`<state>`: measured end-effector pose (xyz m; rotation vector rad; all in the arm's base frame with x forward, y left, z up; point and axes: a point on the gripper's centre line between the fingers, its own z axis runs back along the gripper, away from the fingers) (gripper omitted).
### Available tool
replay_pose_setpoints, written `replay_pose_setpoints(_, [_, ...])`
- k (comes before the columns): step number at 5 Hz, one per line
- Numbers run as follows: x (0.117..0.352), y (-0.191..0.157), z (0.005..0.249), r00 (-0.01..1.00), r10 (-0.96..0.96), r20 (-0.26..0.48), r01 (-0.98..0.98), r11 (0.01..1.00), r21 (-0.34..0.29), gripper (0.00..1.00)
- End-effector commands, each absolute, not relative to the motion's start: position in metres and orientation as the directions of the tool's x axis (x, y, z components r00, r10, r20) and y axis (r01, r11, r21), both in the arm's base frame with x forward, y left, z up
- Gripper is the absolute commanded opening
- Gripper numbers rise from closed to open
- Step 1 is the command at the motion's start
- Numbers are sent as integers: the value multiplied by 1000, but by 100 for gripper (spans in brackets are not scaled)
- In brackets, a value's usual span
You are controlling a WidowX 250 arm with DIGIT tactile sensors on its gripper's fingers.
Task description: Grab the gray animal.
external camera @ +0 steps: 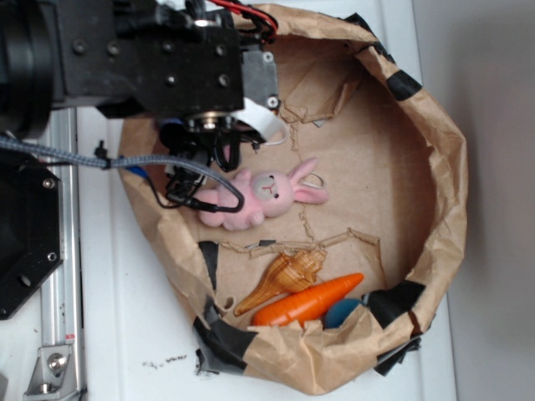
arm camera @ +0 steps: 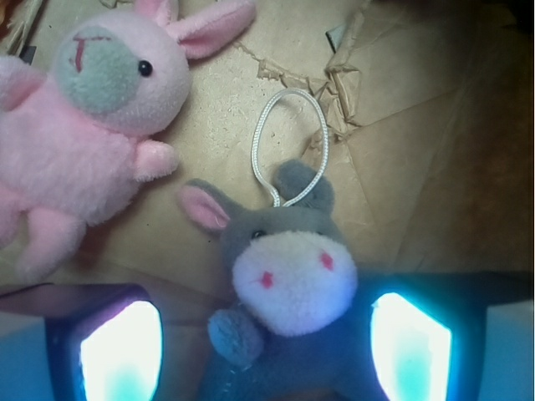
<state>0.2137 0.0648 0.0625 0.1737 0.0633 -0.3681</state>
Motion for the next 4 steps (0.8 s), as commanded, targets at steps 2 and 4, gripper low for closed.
replay_pose_setpoints(2, [210,74,24,946,-301,-122,318,935,154,100])
replay_pose_setpoints(4, [223,48,86,962,-260,-85,270,952,146,0])
